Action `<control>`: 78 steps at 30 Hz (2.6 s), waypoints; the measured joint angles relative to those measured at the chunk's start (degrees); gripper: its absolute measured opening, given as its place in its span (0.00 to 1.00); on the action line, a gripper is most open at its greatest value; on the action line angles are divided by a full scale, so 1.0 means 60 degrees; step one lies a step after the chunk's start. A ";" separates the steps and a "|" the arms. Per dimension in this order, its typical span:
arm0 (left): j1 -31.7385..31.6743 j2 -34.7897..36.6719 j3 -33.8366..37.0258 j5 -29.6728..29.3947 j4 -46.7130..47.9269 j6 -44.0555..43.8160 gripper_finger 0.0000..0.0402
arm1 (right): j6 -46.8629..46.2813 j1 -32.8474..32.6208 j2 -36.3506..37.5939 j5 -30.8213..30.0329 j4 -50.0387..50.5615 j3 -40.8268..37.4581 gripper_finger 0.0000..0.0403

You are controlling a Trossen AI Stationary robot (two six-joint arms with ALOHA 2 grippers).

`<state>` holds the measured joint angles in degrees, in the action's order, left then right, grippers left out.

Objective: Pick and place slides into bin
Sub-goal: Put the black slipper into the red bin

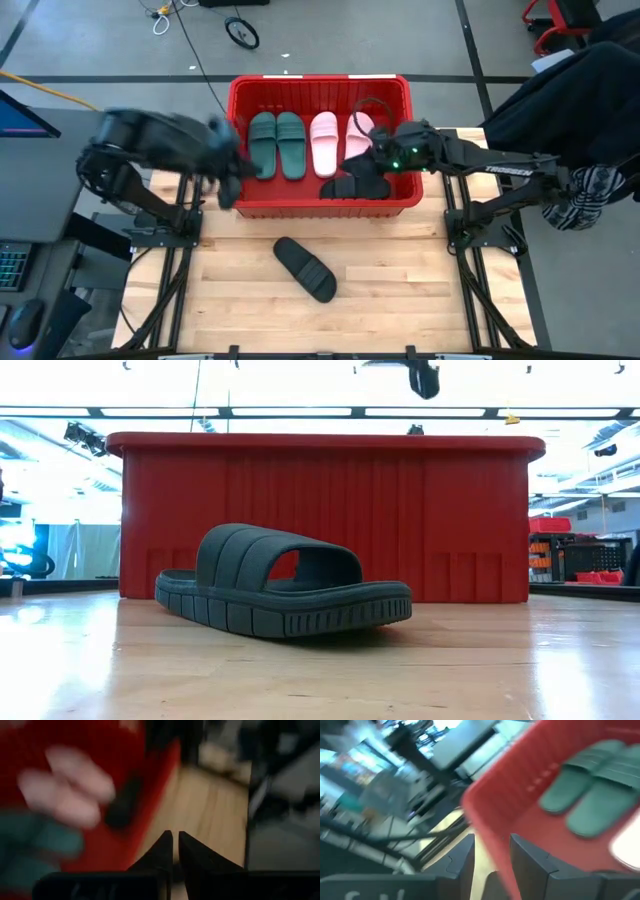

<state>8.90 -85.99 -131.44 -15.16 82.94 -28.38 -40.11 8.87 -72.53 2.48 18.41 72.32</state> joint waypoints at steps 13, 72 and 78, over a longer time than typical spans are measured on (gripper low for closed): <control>0.0815 -0.0992 0.5579 0.3732 -0.3176 -0.2366 0.32 | 0.1660 -0.0909 0.0645 0.0110 0.0177 0.0079 0.32; 0.0849 -0.1470 1.1699 0.4064 -1.5680 -0.7658 0.03 | 0.1463 -0.1386 0.0875 0.1089 0.0886 0.0060 0.32; 0.0777 -0.0297 0.9847 0.1926 -1.3636 -0.6915 0.02 | 0.1786 -0.1386 0.1842 0.1108 0.0280 0.0064 0.32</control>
<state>13.56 -87.77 -72.36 -3.61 1.12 -69.87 -29.40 0.56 -61.48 9.13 20.09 72.71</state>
